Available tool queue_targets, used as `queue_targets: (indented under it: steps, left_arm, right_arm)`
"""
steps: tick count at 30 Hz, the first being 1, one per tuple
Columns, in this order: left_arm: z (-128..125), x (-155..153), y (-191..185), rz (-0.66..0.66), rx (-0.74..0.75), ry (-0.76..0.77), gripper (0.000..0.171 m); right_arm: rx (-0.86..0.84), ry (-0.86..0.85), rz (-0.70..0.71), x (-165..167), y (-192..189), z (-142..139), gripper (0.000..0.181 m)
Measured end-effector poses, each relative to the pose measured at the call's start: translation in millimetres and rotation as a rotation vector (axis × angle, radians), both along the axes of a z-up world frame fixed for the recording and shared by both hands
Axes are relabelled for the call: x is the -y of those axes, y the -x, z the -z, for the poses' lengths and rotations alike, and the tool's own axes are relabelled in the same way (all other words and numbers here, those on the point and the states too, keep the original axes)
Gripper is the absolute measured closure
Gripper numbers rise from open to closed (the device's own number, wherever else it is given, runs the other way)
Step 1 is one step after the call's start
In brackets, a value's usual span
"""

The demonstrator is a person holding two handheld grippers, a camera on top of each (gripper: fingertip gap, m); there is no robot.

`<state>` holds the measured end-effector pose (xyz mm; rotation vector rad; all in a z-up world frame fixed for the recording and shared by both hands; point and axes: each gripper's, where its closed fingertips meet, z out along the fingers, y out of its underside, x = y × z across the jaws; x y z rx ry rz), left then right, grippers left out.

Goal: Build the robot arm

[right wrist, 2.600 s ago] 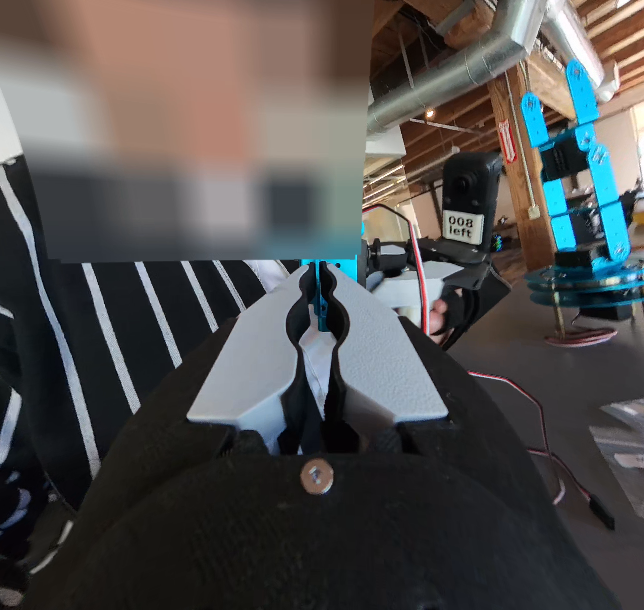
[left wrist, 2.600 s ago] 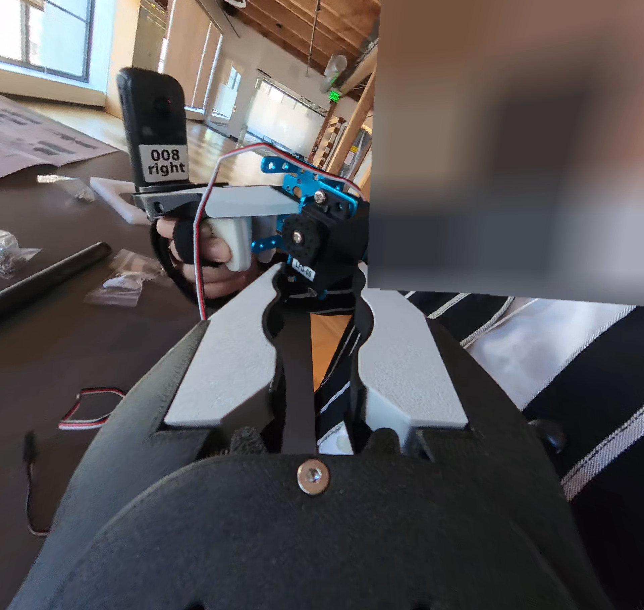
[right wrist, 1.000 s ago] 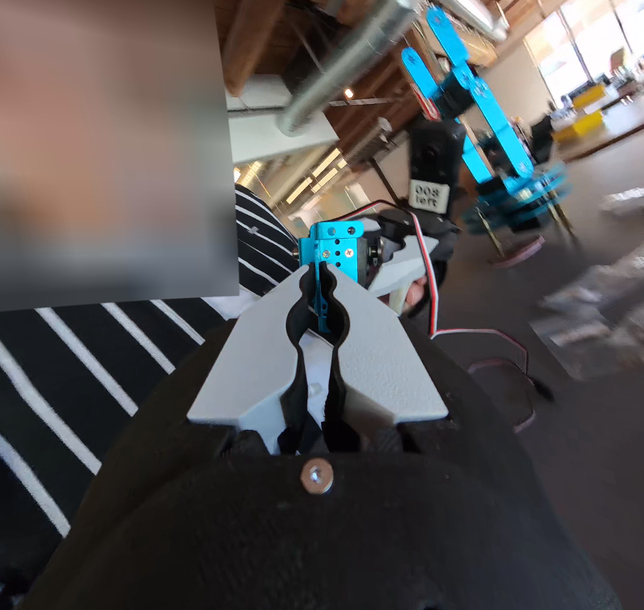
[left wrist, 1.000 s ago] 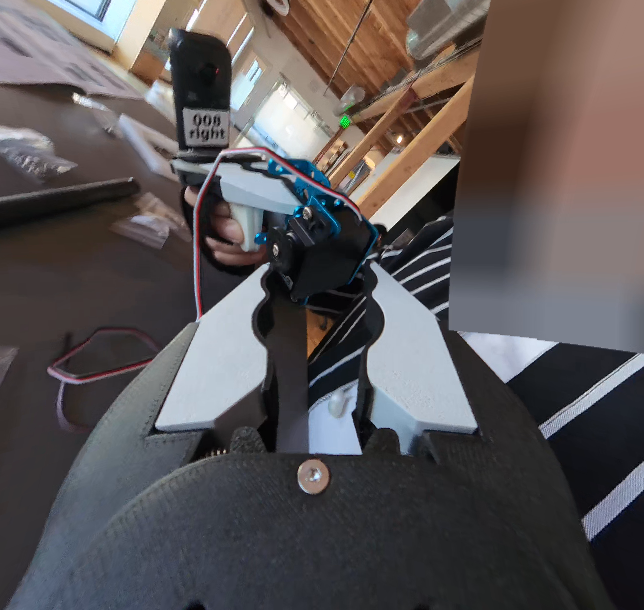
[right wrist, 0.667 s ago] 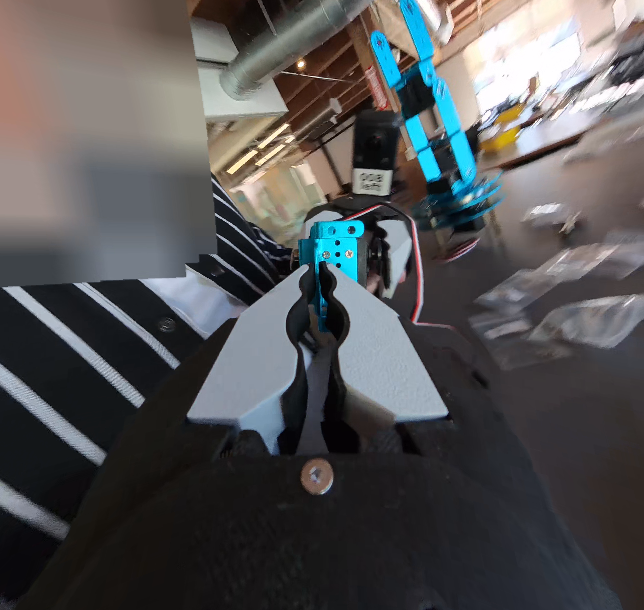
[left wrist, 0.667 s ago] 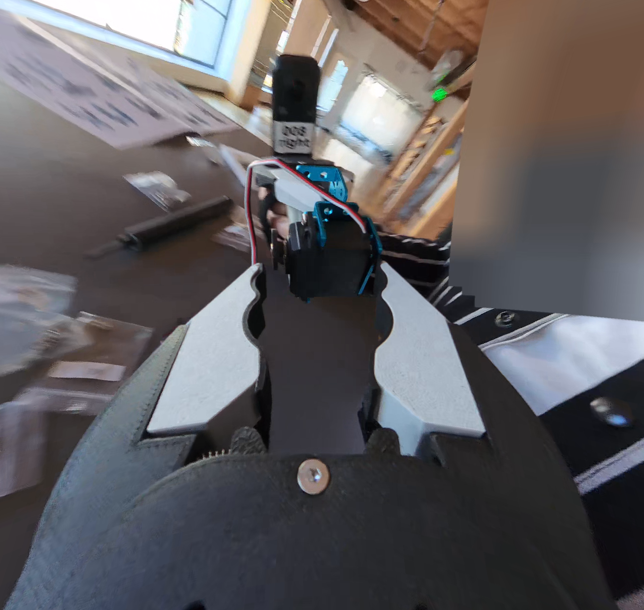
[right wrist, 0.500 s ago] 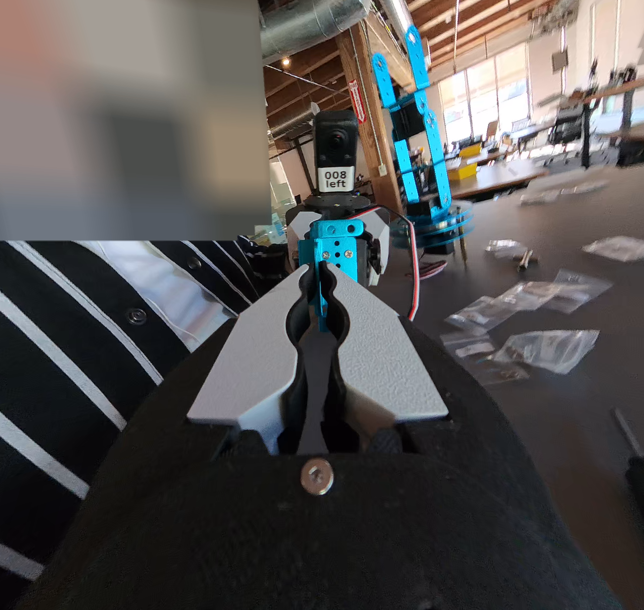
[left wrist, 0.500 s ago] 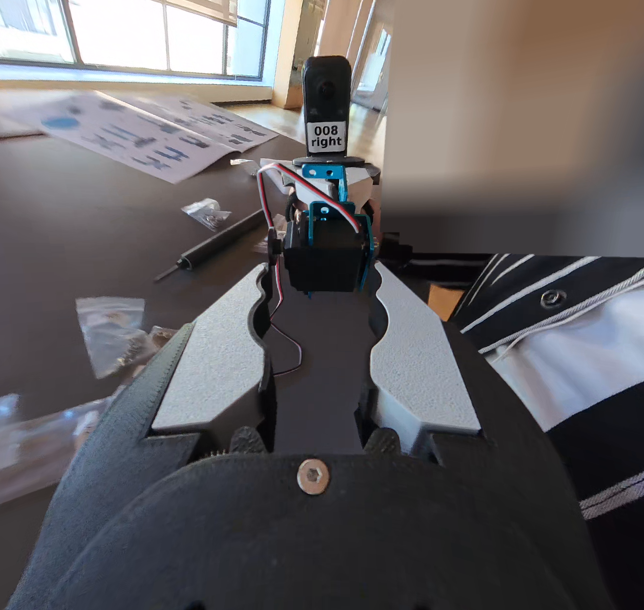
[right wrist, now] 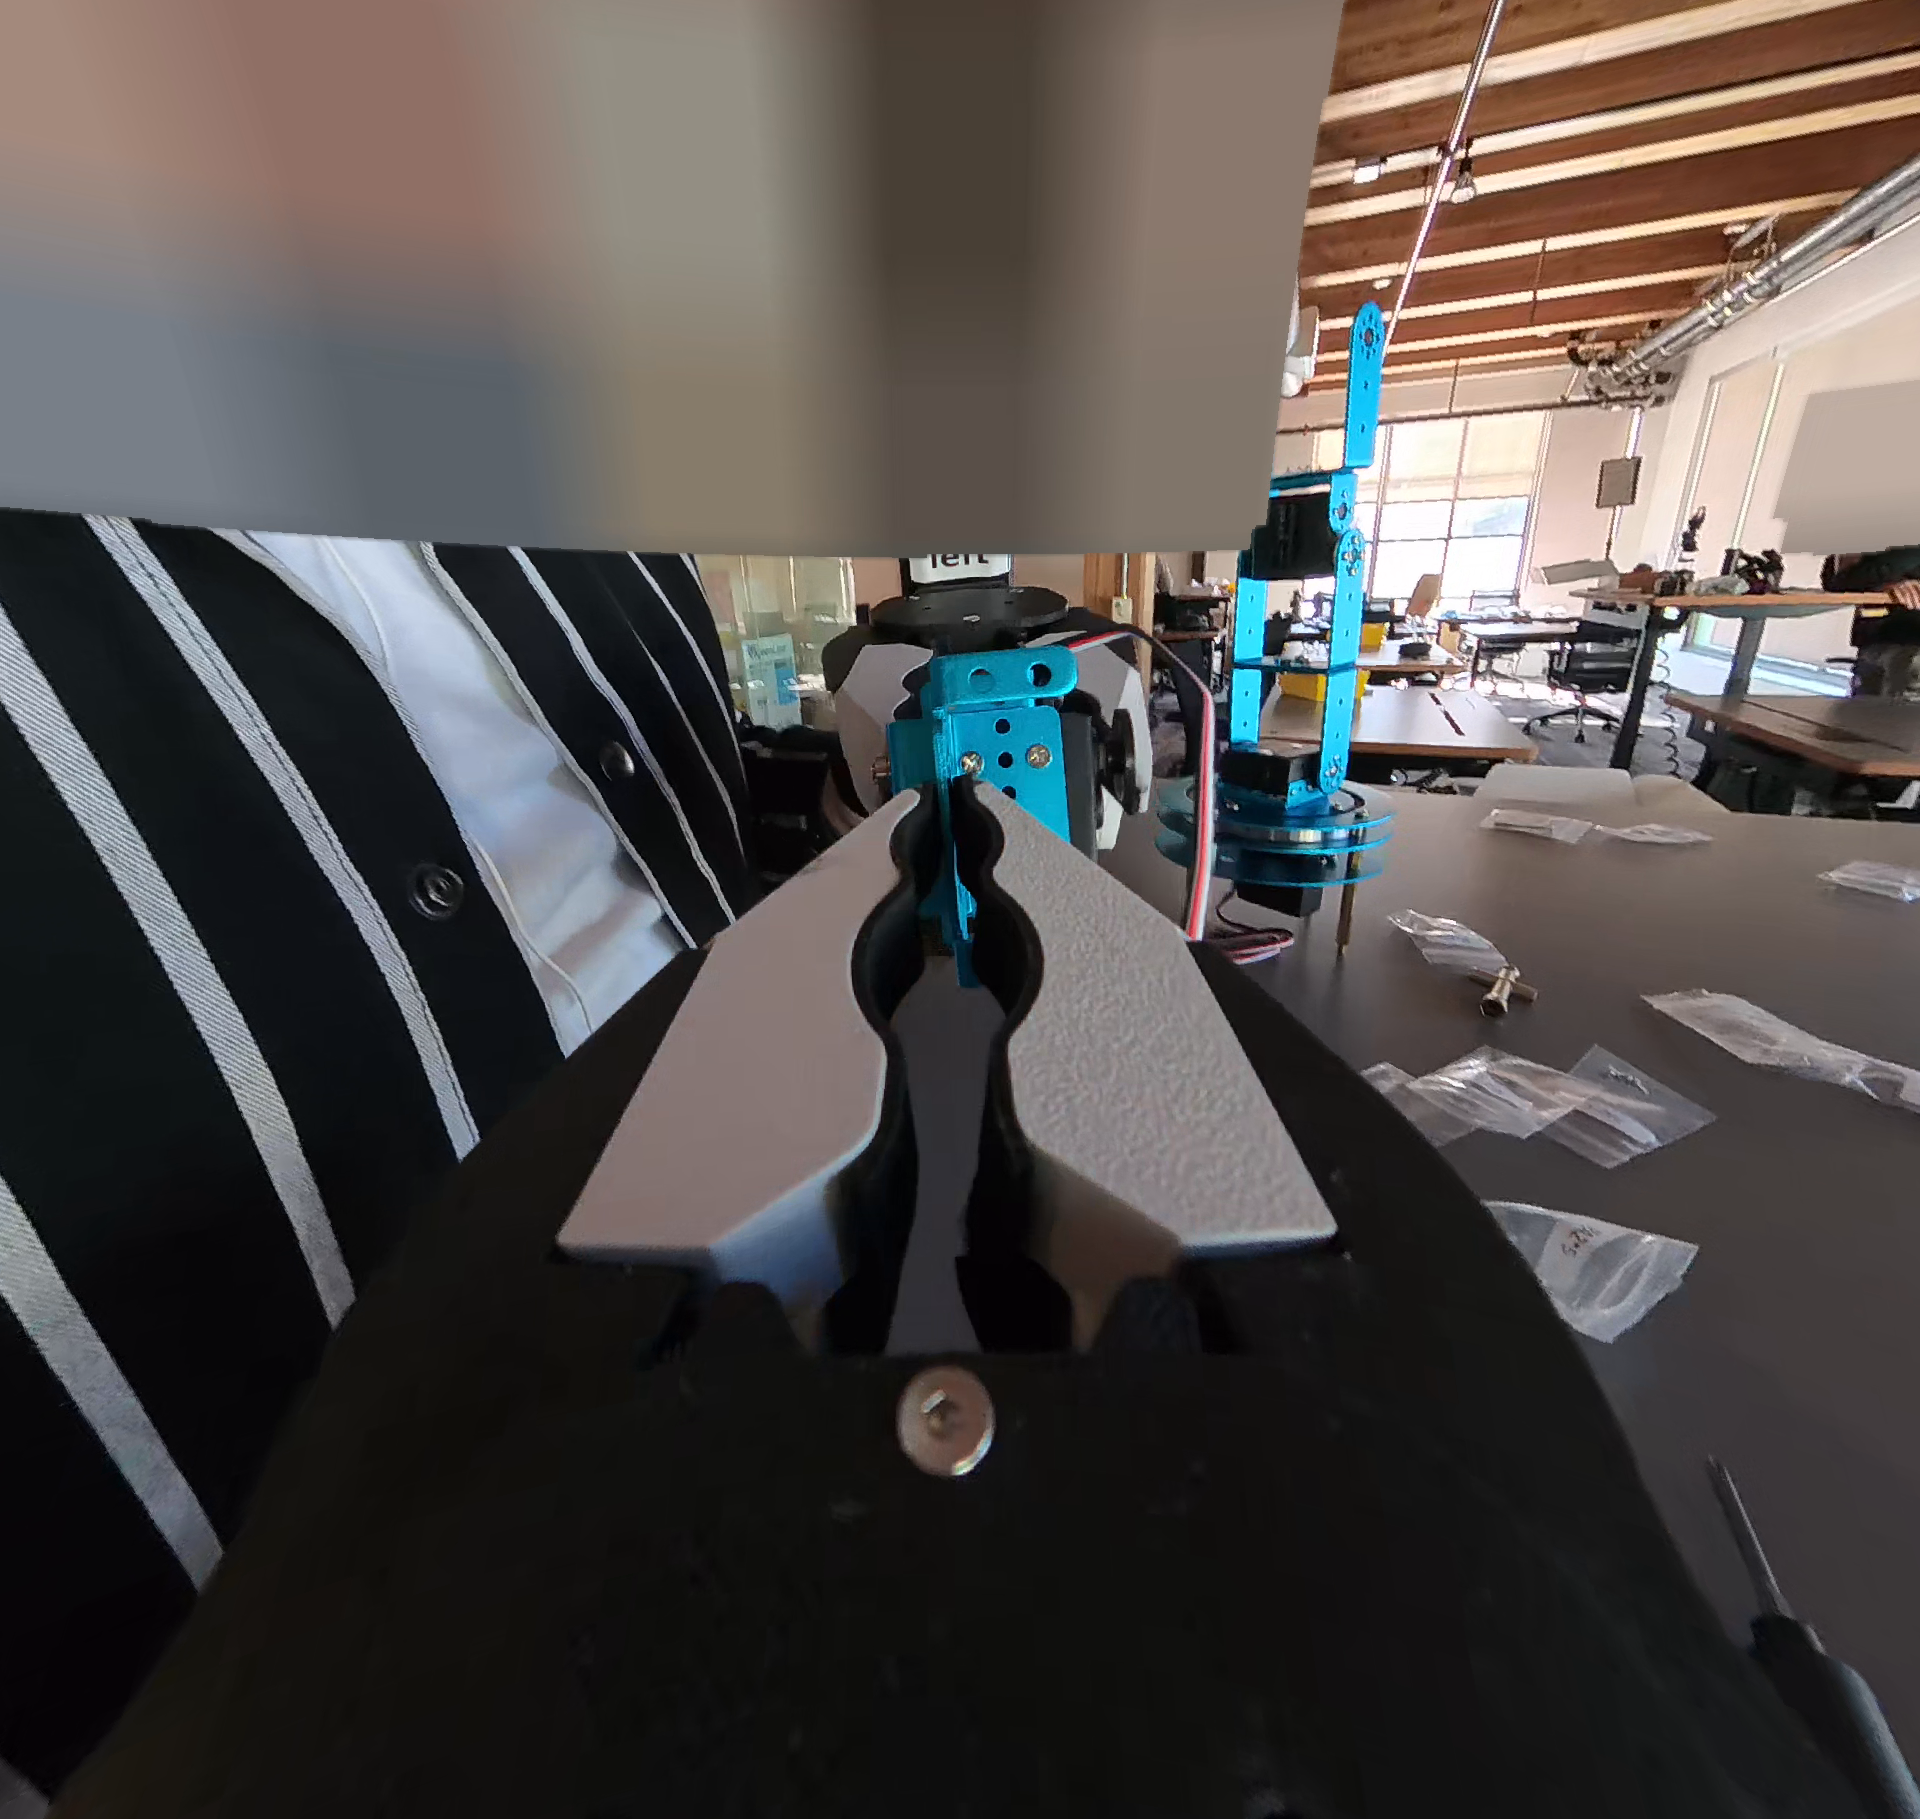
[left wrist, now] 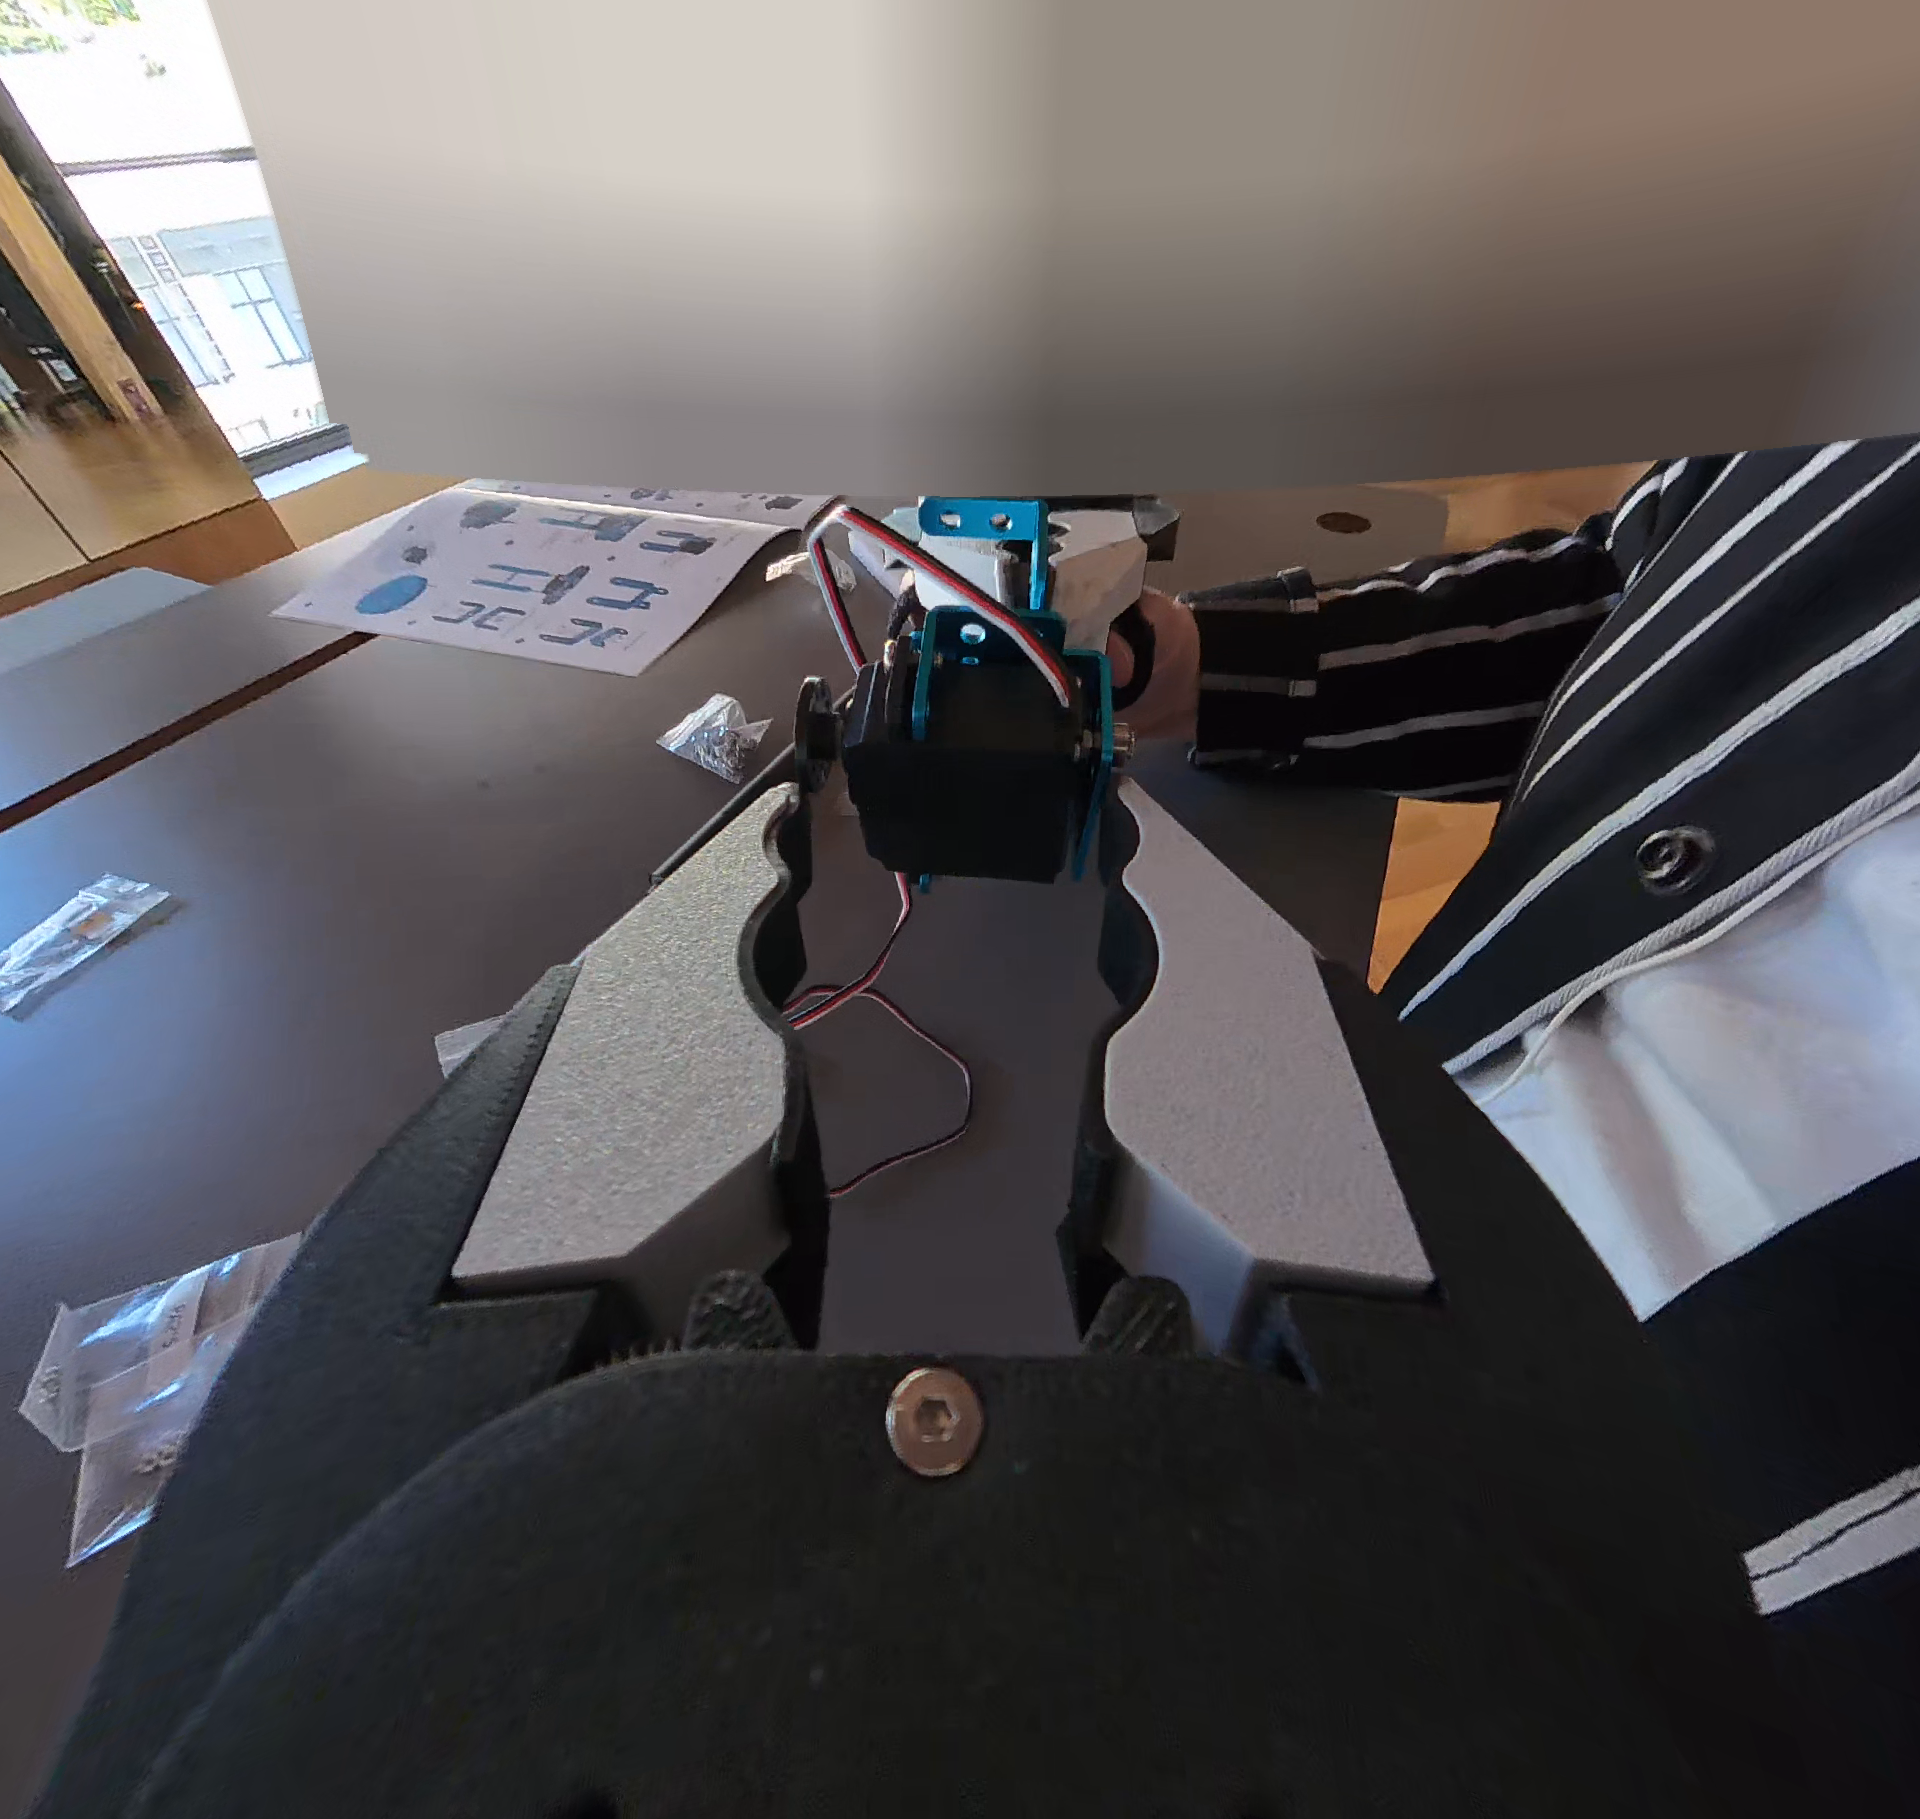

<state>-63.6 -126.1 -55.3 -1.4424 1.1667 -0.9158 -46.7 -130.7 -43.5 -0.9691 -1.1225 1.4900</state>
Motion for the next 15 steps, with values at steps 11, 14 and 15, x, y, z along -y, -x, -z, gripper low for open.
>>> queue_targets:
  steps: [11, 14, 15]
  left_arm:
    - [-14, 0, -5, 0.045, 0.07, 0.13, 0.117]
    - [-19, 0, -5, 0.078, 0.117, 0.181, 0.118]
    - [-19, -1, -6, 0.089, 0.128, 0.198, 0.118]
  right_arm:
    - [-0.061, 0.011, 0.039, -1, -4, -17, 0.181]
    - [-0.113, 0.205, -0.039, -8, -7, -25, 0.181]
    - [-0.137, 0.299, -0.089, -11, -8, -27, 0.181]
